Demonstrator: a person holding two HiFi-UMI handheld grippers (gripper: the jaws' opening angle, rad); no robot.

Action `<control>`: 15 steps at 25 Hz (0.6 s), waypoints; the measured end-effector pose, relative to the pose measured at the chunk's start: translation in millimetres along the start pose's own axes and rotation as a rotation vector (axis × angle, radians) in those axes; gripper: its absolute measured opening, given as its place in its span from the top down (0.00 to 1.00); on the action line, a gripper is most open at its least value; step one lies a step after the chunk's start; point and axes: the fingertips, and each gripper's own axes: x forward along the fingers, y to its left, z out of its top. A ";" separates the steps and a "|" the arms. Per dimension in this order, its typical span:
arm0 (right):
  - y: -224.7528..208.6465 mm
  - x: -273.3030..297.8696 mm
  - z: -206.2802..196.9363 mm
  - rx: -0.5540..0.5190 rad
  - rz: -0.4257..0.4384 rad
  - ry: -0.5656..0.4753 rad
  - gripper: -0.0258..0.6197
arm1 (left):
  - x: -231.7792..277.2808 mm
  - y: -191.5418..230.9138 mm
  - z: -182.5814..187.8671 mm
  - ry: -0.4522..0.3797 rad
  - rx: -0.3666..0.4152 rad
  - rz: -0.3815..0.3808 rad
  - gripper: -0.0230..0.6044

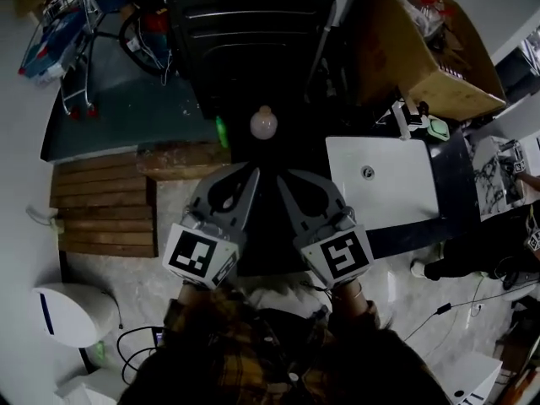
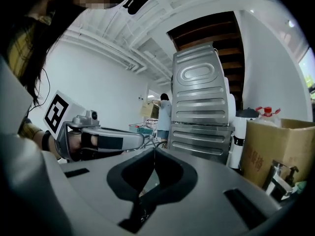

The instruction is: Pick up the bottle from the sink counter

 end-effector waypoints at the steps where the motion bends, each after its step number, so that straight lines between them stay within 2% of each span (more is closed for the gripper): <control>1: -2.4 2.6 -0.3 0.005 0.007 -0.002 0.93 | 2.4 2.3 -0.9 0.006 -0.001 0.008 0.93; 7: -11.5 20.2 -2.7 0.037 0.024 0.002 0.93 | 10.5 17.9 -0.8 0.020 0.003 0.020 0.93; 15: -18.8 49.9 -3.2 0.023 -0.016 0.009 0.93 | 22.8 43.6 -4.8 0.008 -0.030 -0.009 0.93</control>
